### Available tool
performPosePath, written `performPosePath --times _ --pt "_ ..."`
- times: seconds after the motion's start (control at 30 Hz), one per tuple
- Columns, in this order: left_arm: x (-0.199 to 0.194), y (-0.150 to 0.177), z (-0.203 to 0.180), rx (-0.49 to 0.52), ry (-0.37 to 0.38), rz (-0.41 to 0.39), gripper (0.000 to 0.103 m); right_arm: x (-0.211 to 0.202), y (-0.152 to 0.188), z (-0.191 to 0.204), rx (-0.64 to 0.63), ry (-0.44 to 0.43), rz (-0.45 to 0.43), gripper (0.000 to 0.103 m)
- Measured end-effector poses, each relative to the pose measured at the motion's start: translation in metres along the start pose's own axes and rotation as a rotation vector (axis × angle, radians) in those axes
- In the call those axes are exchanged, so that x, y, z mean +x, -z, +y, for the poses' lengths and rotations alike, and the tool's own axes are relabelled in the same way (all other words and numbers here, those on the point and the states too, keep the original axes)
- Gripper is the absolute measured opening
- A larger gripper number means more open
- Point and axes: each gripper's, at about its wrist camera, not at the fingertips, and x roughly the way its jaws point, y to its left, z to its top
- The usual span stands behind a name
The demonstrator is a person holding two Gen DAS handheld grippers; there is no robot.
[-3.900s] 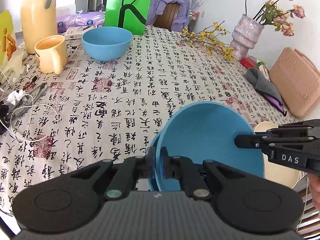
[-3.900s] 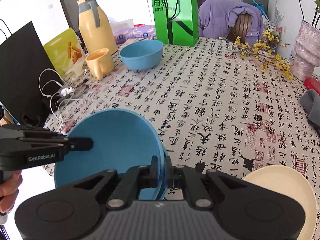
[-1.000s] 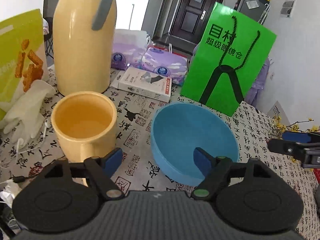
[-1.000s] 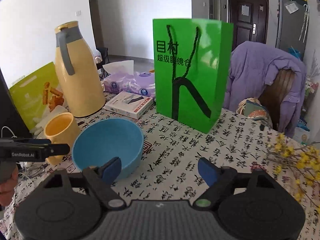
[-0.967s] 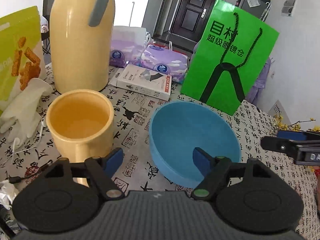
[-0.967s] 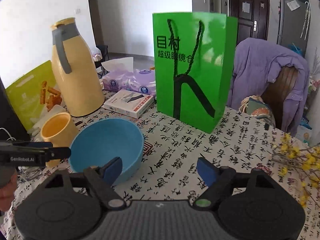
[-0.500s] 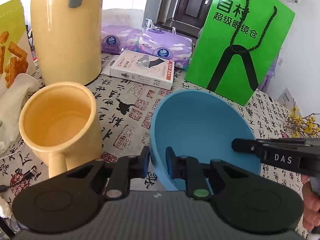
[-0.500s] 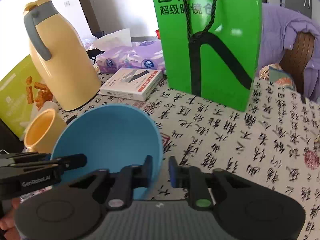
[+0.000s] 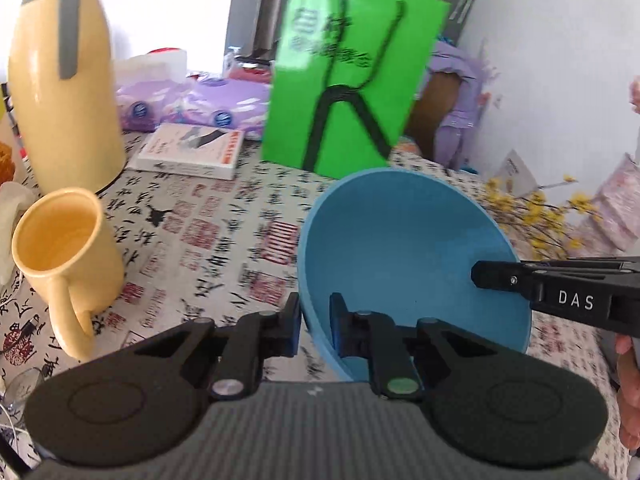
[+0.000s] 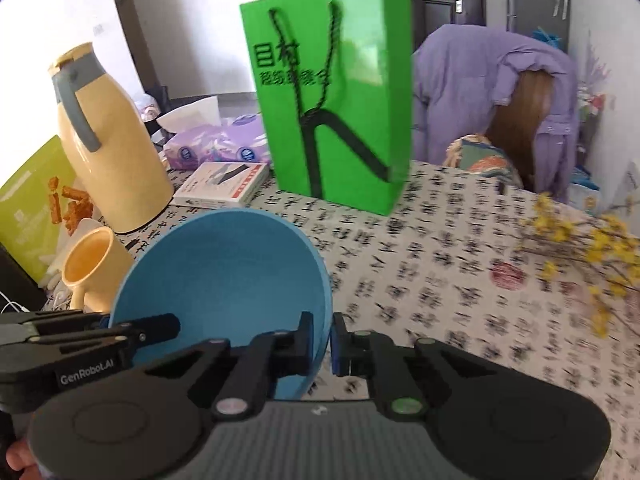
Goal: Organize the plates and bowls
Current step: 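Carry the blue bowl with both tools over the nested blue bowls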
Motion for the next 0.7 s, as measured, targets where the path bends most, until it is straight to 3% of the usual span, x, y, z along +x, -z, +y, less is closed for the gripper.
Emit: performPosePath --times 0.23,0.7 --pt "-0.069 0.024 -0.034 0.09 0.058 -0.032 0.016 -0.089 0.034 0.003 0.011 0.057 -0.046 0.009" --pt "-0.188 0.128 -0.024 0.135 0.102 -0.032 0.015 -0.207 0.149 0.06 0.057 0.044 -0.068 0.009"
